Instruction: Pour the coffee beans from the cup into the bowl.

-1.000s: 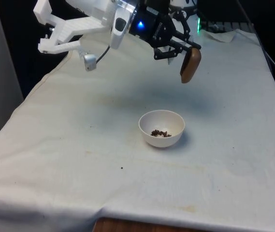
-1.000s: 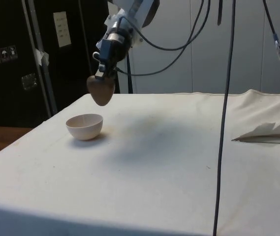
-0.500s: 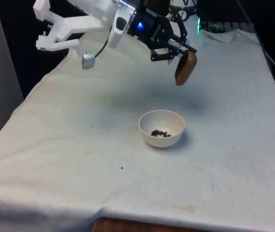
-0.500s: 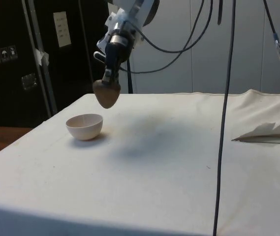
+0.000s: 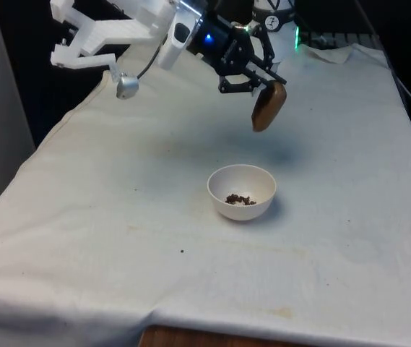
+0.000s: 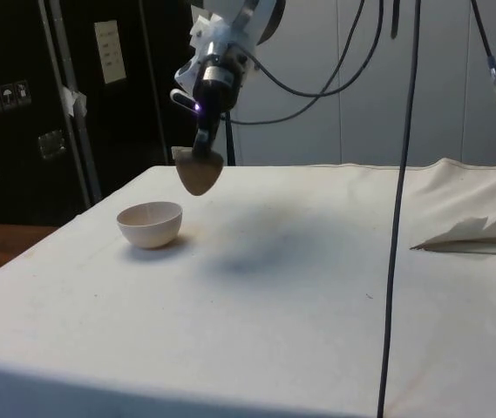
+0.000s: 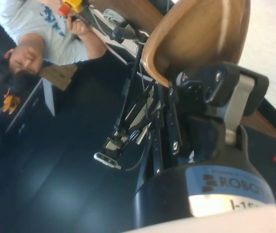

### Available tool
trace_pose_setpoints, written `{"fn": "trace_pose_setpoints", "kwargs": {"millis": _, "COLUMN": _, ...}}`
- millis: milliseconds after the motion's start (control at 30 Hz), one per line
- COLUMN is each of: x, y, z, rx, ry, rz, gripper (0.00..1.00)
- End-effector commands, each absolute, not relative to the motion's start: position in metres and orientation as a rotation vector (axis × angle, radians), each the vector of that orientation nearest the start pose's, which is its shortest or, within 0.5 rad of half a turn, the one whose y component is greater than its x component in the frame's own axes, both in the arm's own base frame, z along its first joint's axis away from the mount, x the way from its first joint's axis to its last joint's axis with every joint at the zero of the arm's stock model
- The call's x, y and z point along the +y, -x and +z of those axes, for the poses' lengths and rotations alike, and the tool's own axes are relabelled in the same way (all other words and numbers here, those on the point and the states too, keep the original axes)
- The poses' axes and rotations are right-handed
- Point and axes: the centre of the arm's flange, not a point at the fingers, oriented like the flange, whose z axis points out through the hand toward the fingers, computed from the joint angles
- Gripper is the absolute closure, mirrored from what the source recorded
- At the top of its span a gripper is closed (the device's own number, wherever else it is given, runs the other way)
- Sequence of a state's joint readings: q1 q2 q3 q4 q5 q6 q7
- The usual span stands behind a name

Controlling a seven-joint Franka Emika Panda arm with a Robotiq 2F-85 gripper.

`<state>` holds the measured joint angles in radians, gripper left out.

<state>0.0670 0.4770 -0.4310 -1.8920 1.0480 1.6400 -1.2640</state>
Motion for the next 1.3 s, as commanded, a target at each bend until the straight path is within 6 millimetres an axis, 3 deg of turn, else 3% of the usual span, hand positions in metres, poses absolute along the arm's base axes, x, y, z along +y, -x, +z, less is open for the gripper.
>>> {"fn": "trace_pose_setpoints", "kwargs": {"millis": 0, "x": -0.111, "y": -0.572, "z": 0.262, "rx": -0.463, "ry": 2.158, "rz": -0.194, "gripper": 0.99}}
{"fn": "trace_pose_setpoints", "kwargs": {"millis": 1267, "x": -0.134, "y": -0.575, "z": 0.255, "rx": -0.413, "ry": 2.359, "rz": -0.13, "gripper": 0.99}}
